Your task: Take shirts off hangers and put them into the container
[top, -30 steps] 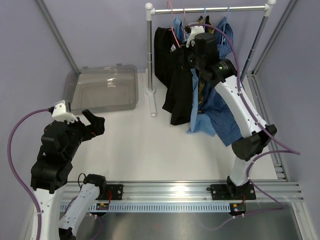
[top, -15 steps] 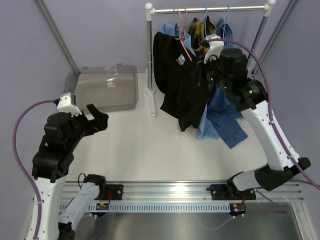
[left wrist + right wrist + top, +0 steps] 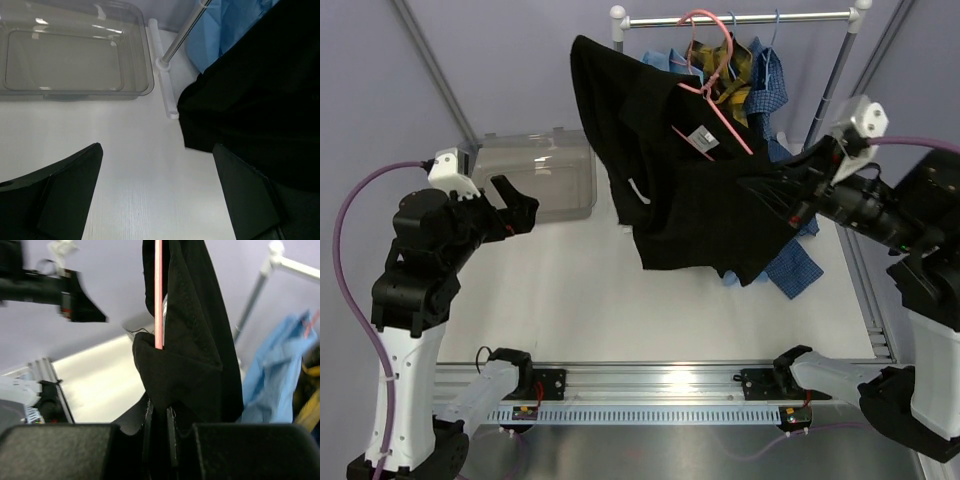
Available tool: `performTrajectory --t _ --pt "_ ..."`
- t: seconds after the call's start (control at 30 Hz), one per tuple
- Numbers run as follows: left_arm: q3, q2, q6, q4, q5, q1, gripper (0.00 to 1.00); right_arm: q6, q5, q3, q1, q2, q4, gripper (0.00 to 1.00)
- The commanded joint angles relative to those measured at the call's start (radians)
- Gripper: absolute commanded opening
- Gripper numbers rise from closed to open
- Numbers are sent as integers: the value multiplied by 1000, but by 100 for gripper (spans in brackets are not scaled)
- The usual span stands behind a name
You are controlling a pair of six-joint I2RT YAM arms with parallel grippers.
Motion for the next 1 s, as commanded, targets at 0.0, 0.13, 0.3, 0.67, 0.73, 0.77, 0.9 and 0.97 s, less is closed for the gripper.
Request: performTrajectory --t 0.0,0.13,0.3,0.67,0.73,0.77,0.9,0.97 --pt "111 18 27 38 59 -4 99 20 -202 45 13 13 86 0" --pt "197 27 33 39 77 -4 99 49 -263 -14 13 51 114 0" --pt "276 61 1 48 166 -6 99 72 -263 -295 30 50 262 0" --pt "273 155 -114 163 214 -136 97 70 -107 -459 135 149 327 0" --pt "276 196 -113 180 150 -214 96 69 -95 -464 146 162 332 0" --pt "279 211 -108 188 117 -249 96 70 -91 -465 151 166 335 0" --pt "349 328 -36 209 -32 -435 95 75 -84 -461 165 188 338 0" --pt "378 357 -13 214 -108 -467 94 75 -78 -456 168 194 335 0"
